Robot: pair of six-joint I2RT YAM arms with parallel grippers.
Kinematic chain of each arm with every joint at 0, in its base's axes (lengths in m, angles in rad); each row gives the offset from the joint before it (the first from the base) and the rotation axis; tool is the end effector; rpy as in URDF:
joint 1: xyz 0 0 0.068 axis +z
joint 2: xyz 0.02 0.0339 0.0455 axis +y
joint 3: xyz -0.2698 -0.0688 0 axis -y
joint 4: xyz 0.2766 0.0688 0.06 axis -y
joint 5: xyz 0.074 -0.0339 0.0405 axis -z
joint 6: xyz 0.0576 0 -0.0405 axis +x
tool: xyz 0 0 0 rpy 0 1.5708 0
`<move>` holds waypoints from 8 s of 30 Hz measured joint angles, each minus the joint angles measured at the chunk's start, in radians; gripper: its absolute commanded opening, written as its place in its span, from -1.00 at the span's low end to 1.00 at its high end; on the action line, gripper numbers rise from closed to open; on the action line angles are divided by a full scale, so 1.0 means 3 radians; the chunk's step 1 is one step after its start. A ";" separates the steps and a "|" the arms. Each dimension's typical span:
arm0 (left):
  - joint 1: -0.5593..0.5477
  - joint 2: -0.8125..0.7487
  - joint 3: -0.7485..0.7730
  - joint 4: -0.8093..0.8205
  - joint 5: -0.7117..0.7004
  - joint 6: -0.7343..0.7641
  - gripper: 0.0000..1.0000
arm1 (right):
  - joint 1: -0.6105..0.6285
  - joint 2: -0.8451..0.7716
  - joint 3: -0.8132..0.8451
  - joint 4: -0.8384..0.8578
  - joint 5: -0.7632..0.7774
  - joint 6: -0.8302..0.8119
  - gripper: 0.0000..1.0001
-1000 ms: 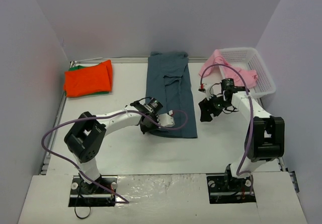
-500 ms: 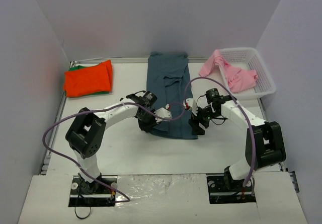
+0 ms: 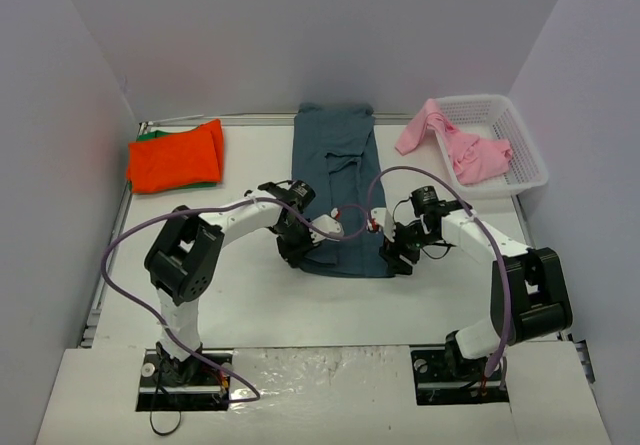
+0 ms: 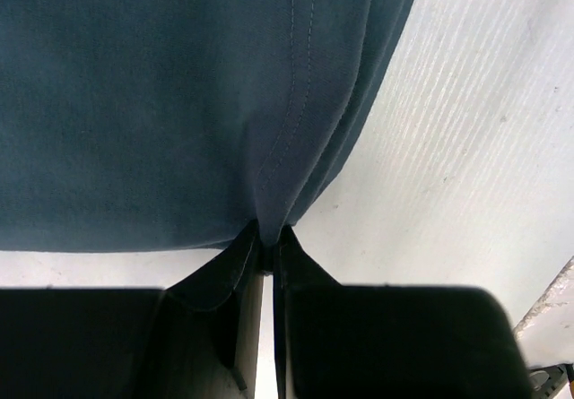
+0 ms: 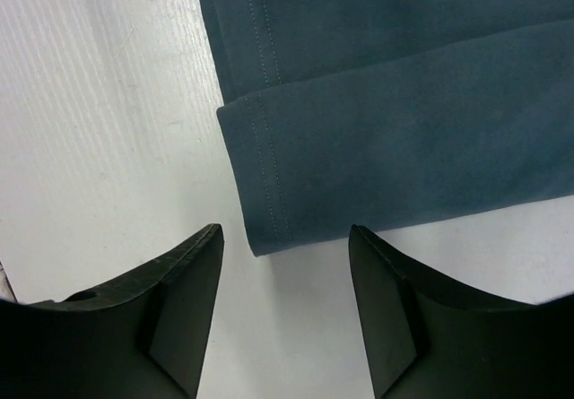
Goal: Fold and stack the t-shirts
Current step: Grab the bottom of the folded rectangular tshirt with both arms, then fold the folded rectangular tshirt in 1/3 of the way
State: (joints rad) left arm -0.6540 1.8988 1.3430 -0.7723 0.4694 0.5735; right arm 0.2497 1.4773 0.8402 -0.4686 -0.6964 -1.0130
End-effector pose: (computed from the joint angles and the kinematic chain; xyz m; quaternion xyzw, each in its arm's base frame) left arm 0.3045 -0.2663 0.1522 0.5790 0.7730 -0.2354 0.1083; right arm 0.2872 0.1114 0.1602 -0.6034 0.6920 0.2274 0.3247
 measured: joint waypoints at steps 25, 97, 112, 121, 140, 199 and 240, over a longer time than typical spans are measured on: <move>0.0109 0.0193 0.0125 -0.0117 0.0294 -0.0018 -0.95 | 0.0346 0.0001 -0.0042 0.0004 0.0172 -0.0052 -0.19; 0.0256 0.0266 0.0175 -0.0168 0.0479 -0.0108 -0.95 | 0.0657 0.0524 0.0184 0.0378 0.1129 0.0299 -1.00; 0.0258 0.0045 0.0051 -0.0192 0.0375 -0.0104 -0.95 | 0.0657 0.0294 0.0586 -0.0449 0.0704 0.0481 -1.00; 0.0258 -0.0381 -0.0209 -0.0184 0.0381 -0.0084 -0.95 | 0.0679 0.0142 0.0604 -0.0638 0.0543 0.0511 -1.00; 0.0217 -0.0565 -0.0282 -0.0537 0.0540 0.0128 -0.95 | 0.0679 0.0151 0.0927 -0.1136 0.0314 0.0474 -1.00; 0.0595 -0.0582 0.0245 -0.1319 0.0954 0.0610 -0.95 | 0.0598 0.0989 0.2221 -0.1759 0.0055 0.0140 -1.00; 0.0935 0.0076 0.1389 -0.0907 0.0568 0.0506 -0.95 | 0.0187 0.2038 0.3642 -0.1404 0.0417 0.0326 -1.00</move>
State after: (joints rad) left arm -0.3737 1.9217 1.7596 -1.0443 0.6399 0.7254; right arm 0.3058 2.0888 1.9327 -0.8898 -0.5713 -0.9154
